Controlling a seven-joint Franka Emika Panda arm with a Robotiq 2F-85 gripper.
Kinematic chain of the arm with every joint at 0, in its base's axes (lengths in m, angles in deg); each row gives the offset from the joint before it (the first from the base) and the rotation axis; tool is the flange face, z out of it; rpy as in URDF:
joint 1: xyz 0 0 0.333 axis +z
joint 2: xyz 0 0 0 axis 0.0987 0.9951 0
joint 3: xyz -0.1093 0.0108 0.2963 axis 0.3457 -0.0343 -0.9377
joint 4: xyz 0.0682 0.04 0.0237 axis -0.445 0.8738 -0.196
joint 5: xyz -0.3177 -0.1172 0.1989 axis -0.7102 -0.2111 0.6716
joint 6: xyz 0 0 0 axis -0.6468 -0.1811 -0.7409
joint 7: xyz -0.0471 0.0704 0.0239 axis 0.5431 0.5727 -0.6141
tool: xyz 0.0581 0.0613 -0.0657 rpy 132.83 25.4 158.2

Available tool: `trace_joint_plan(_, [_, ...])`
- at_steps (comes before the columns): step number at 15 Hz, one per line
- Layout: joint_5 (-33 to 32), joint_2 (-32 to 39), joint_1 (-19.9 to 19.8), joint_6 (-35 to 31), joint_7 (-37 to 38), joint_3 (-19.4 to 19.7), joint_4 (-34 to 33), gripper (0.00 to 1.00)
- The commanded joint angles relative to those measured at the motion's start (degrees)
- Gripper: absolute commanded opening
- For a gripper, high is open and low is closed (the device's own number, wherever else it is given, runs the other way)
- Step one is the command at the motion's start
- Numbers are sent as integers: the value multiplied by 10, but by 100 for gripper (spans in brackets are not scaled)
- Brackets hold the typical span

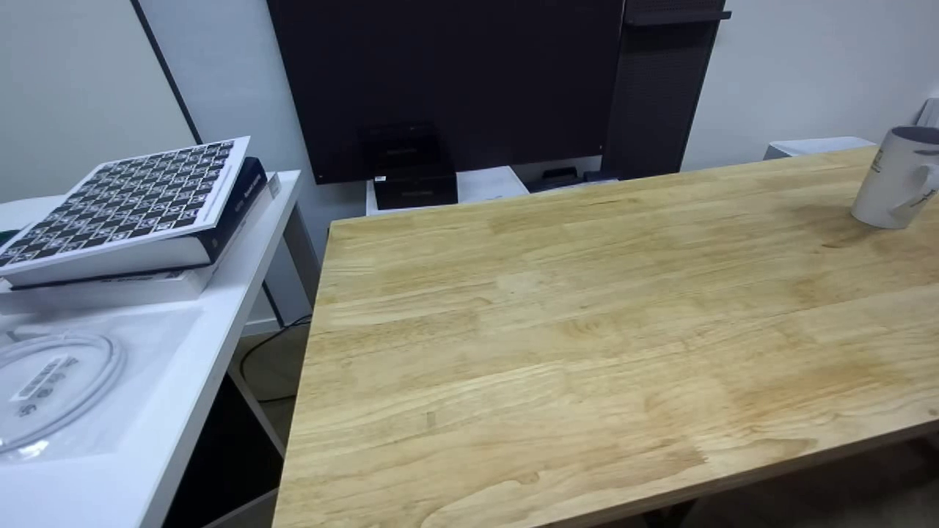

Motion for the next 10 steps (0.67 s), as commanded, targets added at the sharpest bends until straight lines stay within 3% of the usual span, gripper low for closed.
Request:
trace_joint_plan(1, [24,-8,-29,71,-22,-2,-52,3])
trace_joint_plan(10, [135,83,-125,171,-71,25,-175,3])
